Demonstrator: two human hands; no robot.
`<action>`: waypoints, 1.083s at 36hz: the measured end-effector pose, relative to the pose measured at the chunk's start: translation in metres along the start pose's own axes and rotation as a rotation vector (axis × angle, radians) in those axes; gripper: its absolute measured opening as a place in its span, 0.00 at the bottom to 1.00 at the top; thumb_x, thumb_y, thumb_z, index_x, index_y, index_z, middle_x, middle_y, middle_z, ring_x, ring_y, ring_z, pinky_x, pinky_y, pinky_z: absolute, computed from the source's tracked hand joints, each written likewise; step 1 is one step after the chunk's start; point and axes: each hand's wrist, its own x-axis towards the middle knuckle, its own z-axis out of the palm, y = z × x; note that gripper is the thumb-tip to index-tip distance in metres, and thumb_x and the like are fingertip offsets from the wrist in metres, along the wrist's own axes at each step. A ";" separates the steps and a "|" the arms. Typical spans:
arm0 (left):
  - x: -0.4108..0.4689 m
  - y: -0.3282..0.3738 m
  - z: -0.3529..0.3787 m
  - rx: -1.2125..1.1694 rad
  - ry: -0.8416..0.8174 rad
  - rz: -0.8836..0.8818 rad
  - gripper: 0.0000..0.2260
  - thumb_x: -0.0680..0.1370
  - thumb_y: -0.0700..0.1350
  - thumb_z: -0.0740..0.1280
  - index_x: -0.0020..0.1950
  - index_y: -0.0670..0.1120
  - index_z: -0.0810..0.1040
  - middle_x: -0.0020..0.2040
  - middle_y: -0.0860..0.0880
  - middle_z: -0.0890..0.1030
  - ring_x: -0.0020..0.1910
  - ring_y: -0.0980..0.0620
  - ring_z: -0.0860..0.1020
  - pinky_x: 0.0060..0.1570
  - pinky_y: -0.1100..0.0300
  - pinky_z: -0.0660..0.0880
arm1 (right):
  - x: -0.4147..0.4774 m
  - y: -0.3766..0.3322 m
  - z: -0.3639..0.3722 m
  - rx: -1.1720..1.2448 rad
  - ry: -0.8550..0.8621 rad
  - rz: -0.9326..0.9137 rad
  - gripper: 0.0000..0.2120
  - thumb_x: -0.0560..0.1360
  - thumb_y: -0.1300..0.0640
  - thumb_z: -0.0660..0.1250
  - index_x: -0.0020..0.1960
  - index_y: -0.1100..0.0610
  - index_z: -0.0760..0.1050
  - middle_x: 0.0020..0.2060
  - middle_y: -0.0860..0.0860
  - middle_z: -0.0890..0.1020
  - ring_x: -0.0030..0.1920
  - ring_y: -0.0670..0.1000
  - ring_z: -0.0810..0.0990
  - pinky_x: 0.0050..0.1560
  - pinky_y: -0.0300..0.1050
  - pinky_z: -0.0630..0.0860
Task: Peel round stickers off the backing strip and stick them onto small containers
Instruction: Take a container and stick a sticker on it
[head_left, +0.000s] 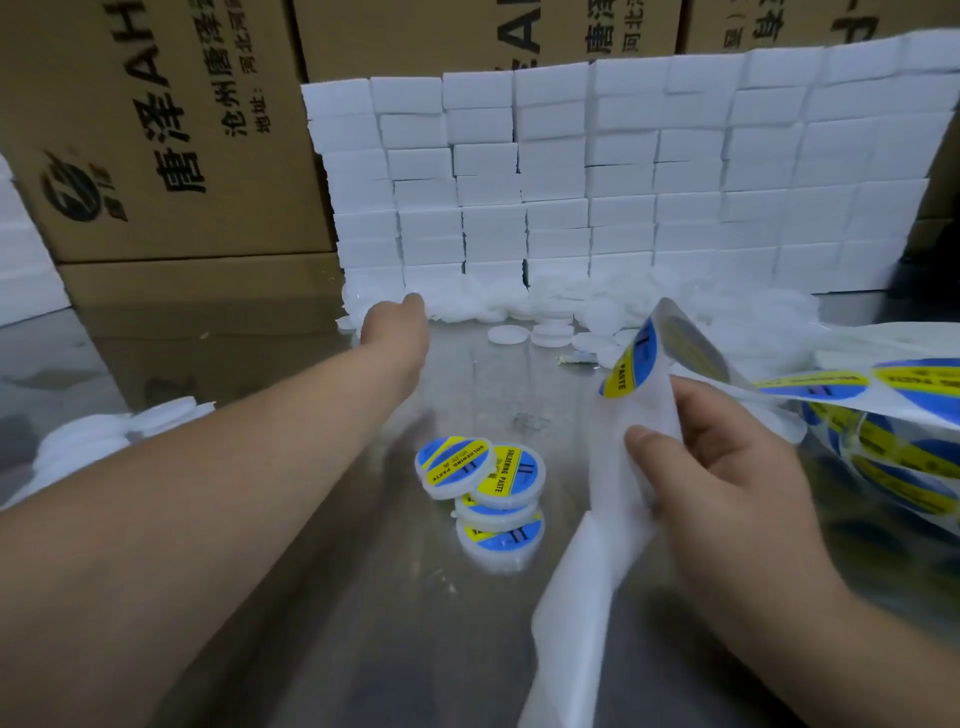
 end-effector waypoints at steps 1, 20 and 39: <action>-0.015 0.010 -0.002 -0.199 -0.016 -0.115 0.11 0.78 0.41 0.53 0.35 0.46 0.65 0.38 0.47 0.70 0.43 0.46 0.71 0.44 0.56 0.74 | 0.000 0.000 0.000 0.000 -0.004 0.007 0.15 0.73 0.70 0.62 0.42 0.52 0.80 0.35 0.43 0.84 0.33 0.40 0.79 0.32 0.32 0.73; -0.190 0.006 -0.022 0.001 -0.162 0.715 0.07 0.72 0.51 0.60 0.42 0.65 0.74 0.43 0.61 0.76 0.44 0.66 0.73 0.45 0.72 0.68 | -0.004 -0.005 0.001 -0.010 -0.036 -0.002 0.17 0.71 0.73 0.61 0.45 0.53 0.79 0.38 0.47 0.84 0.37 0.42 0.80 0.38 0.33 0.75; -0.191 -0.002 -0.032 0.175 -0.185 0.770 0.07 0.65 0.61 0.67 0.39 0.70 0.70 0.44 0.62 0.74 0.48 0.67 0.72 0.45 0.79 0.63 | -0.007 -0.003 0.002 -0.100 -0.144 -0.103 0.14 0.67 0.62 0.59 0.34 0.46 0.80 0.30 0.40 0.80 0.33 0.37 0.75 0.36 0.28 0.70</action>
